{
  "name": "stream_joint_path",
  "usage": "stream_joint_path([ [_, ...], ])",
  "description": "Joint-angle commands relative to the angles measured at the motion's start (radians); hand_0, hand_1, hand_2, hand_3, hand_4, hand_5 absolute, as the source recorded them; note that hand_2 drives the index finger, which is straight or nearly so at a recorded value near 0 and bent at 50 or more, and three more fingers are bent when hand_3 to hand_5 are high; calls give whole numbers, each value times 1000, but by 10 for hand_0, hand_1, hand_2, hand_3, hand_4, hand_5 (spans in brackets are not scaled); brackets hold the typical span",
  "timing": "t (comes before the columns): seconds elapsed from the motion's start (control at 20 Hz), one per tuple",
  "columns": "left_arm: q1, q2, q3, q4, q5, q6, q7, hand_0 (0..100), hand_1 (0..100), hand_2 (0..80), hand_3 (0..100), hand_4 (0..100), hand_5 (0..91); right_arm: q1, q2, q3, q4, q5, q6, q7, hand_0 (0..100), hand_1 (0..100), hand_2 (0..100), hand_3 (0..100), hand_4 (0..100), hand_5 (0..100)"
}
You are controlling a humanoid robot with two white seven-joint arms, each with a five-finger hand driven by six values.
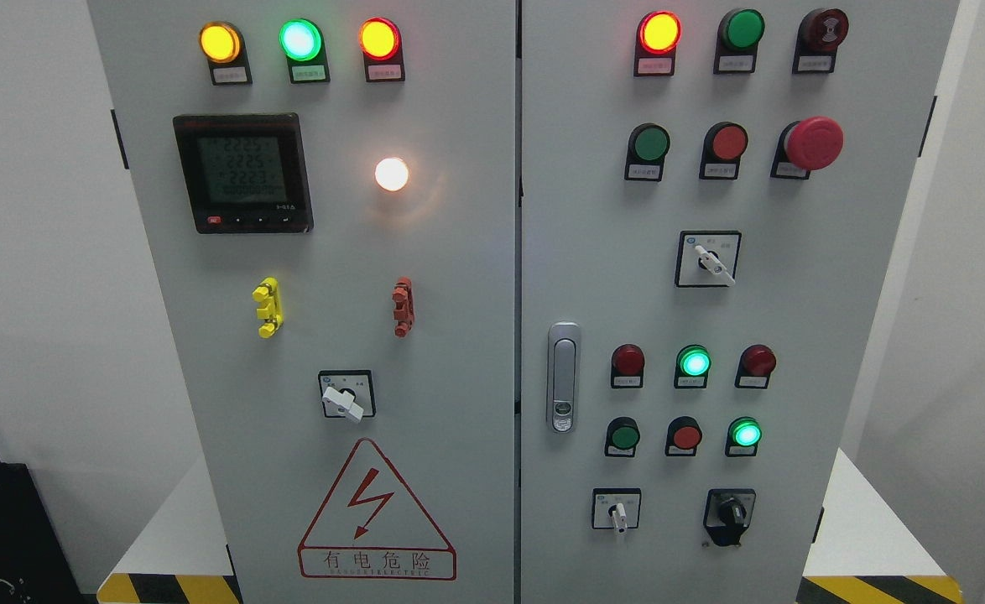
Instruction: Flip black knob to close circuit
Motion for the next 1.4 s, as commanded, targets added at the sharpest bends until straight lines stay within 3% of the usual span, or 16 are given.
stream_joint_path([
  [0.0, 0, 0, 11, 0, 8, 0, 0, 0, 0, 0, 49, 26, 0, -2, -1, -2, 0, 0, 1, 0, 0, 0, 0, 0, 0, 0],
  [0.3, 0, 0, 11, 0, 8, 0, 0, 0, 0, 0, 50, 26, 0, 0, 9, 7, -38, -3, -16, 2, 0, 0, 0, 0, 0, 0],
  [0.4, 0, 0, 11, 0, 8, 0, 0, 0, 0, 0, 49, 24, 0, 30, 18, 10, -181, -3, -31, 2, 0, 0, 0, 0, 0, 0],
  [0.5, 0, 0, 11, 0, 8, 0, 0, 0, 0, 0, 49, 24, 0, 75, 53, 10, -341, -3, -28, 2, 0, 0, 0, 0, 0, 0],
  [0.6, 0, 0, 11, 0, 8, 0, 0, 0, 0, 0, 49, 24, 0, 109, 56, 21, -490, -3, -34, 9, 0, 0, 0, 0, 0, 0],
  [0.75, 0, 0, 11, 0, 8, 1, 0, 0, 0, 0, 49, 25, 0, 170, 41, 58, -744, -8, -72, 76, 0, 0, 0, 0, 0, 0],
  [0.85, 0, 0, 11, 0, 8, 0, 0, 0, 0, 0, 48, 25, 0, 222, 39, 59, -919, -18, -144, 106, 0, 0, 0, 0, 0, 0],
  [1.0, 0, 0, 11, 0, 8, 0, 0, 0, 0, 0, 48, 25, 0, 268, 44, 72, -1149, -104, -179, 103, 0, 0, 0, 0, 0, 0],
  [1.15, 0, 0, 11, 0, 8, 0, 0, 0, 0, 0, 49, 25, 0, 296, 29, 131, -1354, -251, -172, 101, 0, 0, 0, 7, 0, 0],
  [1.35, 0, 1, 11, 0, 8, 0, 0, 0, 0, 0, 49, 24, 0, 298, 22, 119, -1572, -275, -171, 95, 0, 14, 0, 58, 41, 0],
])
